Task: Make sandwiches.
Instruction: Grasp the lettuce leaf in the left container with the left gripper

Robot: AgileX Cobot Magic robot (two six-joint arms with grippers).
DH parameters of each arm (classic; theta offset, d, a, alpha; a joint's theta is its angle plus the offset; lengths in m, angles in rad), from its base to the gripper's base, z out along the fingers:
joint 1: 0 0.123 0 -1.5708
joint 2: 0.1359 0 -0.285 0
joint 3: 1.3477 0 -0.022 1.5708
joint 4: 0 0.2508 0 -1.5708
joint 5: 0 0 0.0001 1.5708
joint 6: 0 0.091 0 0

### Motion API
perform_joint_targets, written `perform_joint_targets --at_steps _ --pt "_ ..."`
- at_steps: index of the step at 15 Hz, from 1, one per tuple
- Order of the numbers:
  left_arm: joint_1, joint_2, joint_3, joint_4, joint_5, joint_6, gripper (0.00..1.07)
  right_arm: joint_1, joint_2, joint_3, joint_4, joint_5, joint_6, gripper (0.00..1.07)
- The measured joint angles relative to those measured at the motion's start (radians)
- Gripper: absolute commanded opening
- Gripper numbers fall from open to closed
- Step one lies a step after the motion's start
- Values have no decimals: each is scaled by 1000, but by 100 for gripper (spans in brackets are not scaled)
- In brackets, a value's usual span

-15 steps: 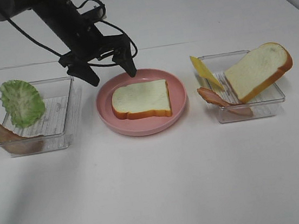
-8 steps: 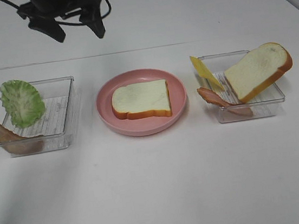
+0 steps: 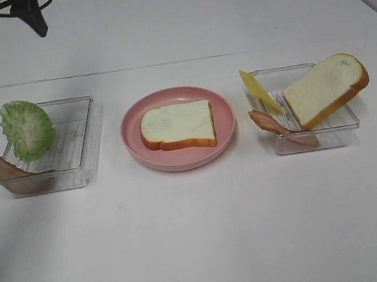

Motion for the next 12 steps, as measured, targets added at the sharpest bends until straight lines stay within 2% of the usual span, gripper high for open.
perform_joint_targets --at_steps 3,4,5,9,12 --pt "53 0 77 64 -1 0 81 0 0 0 0 0 0 99" --pt "98 2 126 78 -2 -2 73 0 0 0 0 0 0 99" --pt "112 15 137 83 -2 -3 71 0 0 0 0 0 0 99" --pt "108 86 142 76 -3 -4 70 0 0 0 0 0 0 99" --pt "80 140 142 75 -4 3 63 0 0 0 0 0 0 99"
